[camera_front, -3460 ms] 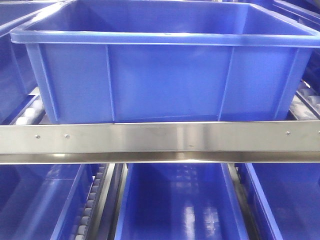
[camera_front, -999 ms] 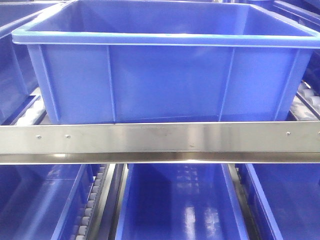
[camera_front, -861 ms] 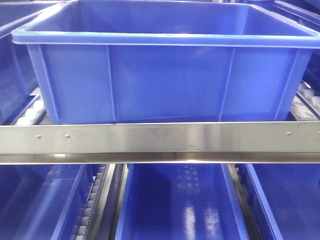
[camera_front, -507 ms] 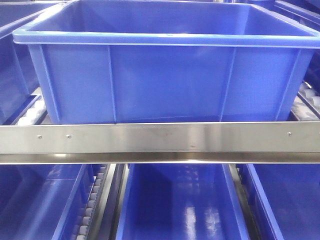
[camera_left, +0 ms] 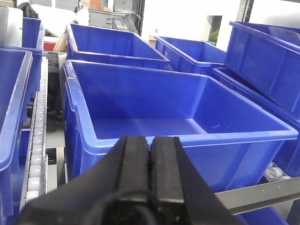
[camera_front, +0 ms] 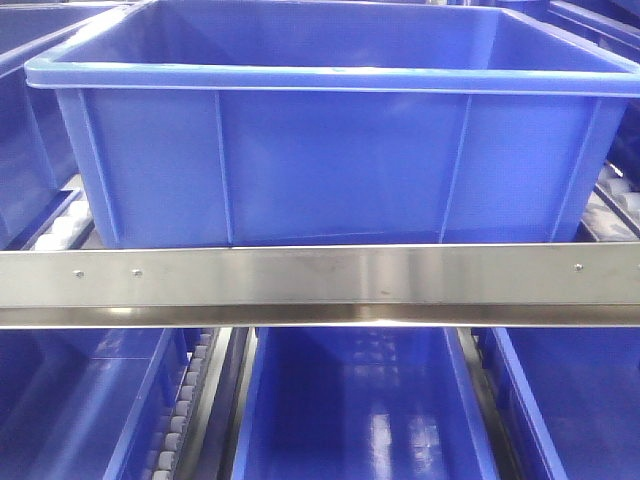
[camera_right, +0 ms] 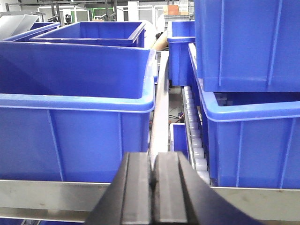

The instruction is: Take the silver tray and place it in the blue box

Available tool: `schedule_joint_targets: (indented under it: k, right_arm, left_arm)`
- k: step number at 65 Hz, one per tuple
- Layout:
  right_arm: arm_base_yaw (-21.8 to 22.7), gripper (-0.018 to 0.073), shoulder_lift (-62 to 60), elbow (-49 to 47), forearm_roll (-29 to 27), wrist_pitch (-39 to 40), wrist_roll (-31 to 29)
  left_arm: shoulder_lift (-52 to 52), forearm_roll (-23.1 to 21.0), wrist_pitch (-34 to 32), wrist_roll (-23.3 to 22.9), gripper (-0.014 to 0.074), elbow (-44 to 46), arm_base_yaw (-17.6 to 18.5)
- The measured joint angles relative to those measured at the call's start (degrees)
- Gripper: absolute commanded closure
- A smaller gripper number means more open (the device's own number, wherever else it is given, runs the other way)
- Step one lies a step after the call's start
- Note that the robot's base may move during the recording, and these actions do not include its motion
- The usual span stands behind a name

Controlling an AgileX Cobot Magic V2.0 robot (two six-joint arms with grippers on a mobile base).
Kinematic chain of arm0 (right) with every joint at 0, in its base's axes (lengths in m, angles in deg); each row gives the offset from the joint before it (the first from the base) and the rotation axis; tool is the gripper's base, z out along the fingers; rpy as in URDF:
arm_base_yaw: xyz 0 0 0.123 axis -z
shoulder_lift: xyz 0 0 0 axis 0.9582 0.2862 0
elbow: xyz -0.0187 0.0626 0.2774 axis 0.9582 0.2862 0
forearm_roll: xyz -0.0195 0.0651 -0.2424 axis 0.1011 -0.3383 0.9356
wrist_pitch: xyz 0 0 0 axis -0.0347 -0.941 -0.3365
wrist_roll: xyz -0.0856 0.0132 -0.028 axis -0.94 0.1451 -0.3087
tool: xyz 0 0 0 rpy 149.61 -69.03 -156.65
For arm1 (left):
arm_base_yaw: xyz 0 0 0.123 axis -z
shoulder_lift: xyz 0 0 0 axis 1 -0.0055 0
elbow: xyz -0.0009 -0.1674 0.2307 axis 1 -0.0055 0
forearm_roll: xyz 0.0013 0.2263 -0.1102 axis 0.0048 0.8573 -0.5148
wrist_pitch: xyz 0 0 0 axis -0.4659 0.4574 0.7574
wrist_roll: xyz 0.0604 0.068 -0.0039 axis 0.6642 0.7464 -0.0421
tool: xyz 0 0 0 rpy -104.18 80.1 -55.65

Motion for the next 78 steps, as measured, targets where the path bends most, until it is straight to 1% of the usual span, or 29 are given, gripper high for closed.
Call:
schedule_joint_targets:
  k: [8, 14, 16, 18, 20, 21, 22, 23, 25, 26, 28, 29, 30, 32, 34, 36, 41, 49, 53, 56, 62, 78]
  right_arm:
    - [0.0, 0.0507, 0.0, 0.0, 0.0, 0.0, 0.0]
    - [0.0, 0.0507, 0.0, 0.0, 0.0, -0.1, 0.1]
    - [0.0, 0.0507, 0.0, 0.0, 0.0, -0.2, 0.1]
    - [0.0, 0.0507, 0.0, 0.0, 0.0, -0.1, 0.1]
    - [0.0, 0.0507, 0.0, 0.0, 0.0, -0.1, 0.1]
    - [0.0, 0.0507, 0.0, 0.0, 0.0, -0.1, 0.1]
    - [0.0, 0.0507, 0.0, 0.0, 0.0, -0.1, 0.1]
    - [0.0, 0.0507, 0.0, 0.0, 0.0, -0.1, 0.1]
    - [0.0, 0.0507, 0.0, 0.0, 0.0, -0.1, 0.1]
    - [0.0, 0.0507, 0.0, 0.0, 0.0, -0.1, 0.1]
    - [0.0, 0.0507, 0.0, 0.0, 0.0, -0.1, 0.1]
    - [0.0, 0.0507, 0.0, 0.0, 0.0, -0.1, 0.1]
    - [0.0, 0.0507, 0.0, 0.0, 0.0, -0.1, 0.1]
    - [0.0, 0.0507, 0.0, 0.0, 0.0, -0.1, 0.1]
    - [0.0, 0.0507, 0.0, 0.0, 0.0, -0.1, 0.1]
    - [0.0, 0.0507, 0.0, 0.0, 0.0, -0.1, 0.1]
    - [0.0, 0.0507, 0.0, 0.0, 0.0, -0.1, 0.1]
    - [0.0, 0.0507, 0.0, 0.0, 0.0, -0.1, 0.1]
    - [0.0, 0.0507, 0.0, 0.0, 0.0, -0.1, 0.1]
    - [0.0, 0.0507, 0.0, 0.0, 0.0, -0.1, 0.1]
    - [0.0, 0.0507, 0.0, 0.0, 0.0, -0.1, 0.1]
    - [0.0, 0.0507, 0.0, 0.0, 0.0, -0.2, 0.1]
  left_arm:
    - [0.0, 0.0, 0.0, 0.0, 0.0692, -0.1, 0.0]
    - [0.3, 1.4, 0.4, 0.3, 0.0692, -0.2, 0.0]
    - [0.7, 1.4, 0.8, 1.4, 0.0692, -0.2, 0.0]
    - [1.3, 0.0, 1.4, 4.2, 0.0692, -0.3, 0.0]
    - [2.1, -3.0, 2.3, 8.7, 0.0692, -0.3, -0.1]
    - [2.7, -5.5, 2.9, 12.2, 0.0692, -0.3, -0.2]
    - [3.2, -7.4, 3.4, 14.6, 0.0692, -0.3, -0.4]
    - [3.9, -10.4, 4.1, 18.5, 0.0692, -0.3, -0.7]
    - [4.9, -14.5, 4.9, 23.6, 0.0692, -0.4, -1.2]
    - [5.7, -17.5, 5.6, 27.1, 0.0692, -0.5, -1.8]
    - [7.1, -22.2, 6.4, 32.2, 0.0692, -0.9, -3.0]
    - [7.9, -24.7, 6.8, 33.9, 0.0692, -1.2, -3.9]
    - [8.5, -26.2, 6.9, 36.0, 0.0692, -1.5, -4.6]
    - [10.1, -30.0, 7.1, 38.4, 0.0692, -2.6, -6.6]
    - [11.0, -32.0, 7.1, 40.1, 0.0693, -3.5, -8.1]
    - [12.2, -34.4, 7.1, 41.1, 0.0693, -5.1, -10.4]
    - [13.8, -37.2, 6.4, 42.4, 0.0693, -8.7, -14.5]
    - [15.0, -39.3, 3.6, 42.9, 0.0693, -13.8, -19.5]
    - [15.2, -39.6, 1.1, 42.9, 0.0693, -16.0, -21.8]
    - [15.2, -39.9, -2.0, 43.0, 0.0693, -18.0, -23.5]
    - [15.6, -39.6, -5.1, 43.0, 0.0693, -19.4, -24.7]
    - [15.9, -39.6, -5.1, 43.0, 0.0693, -19.6, -25.0]
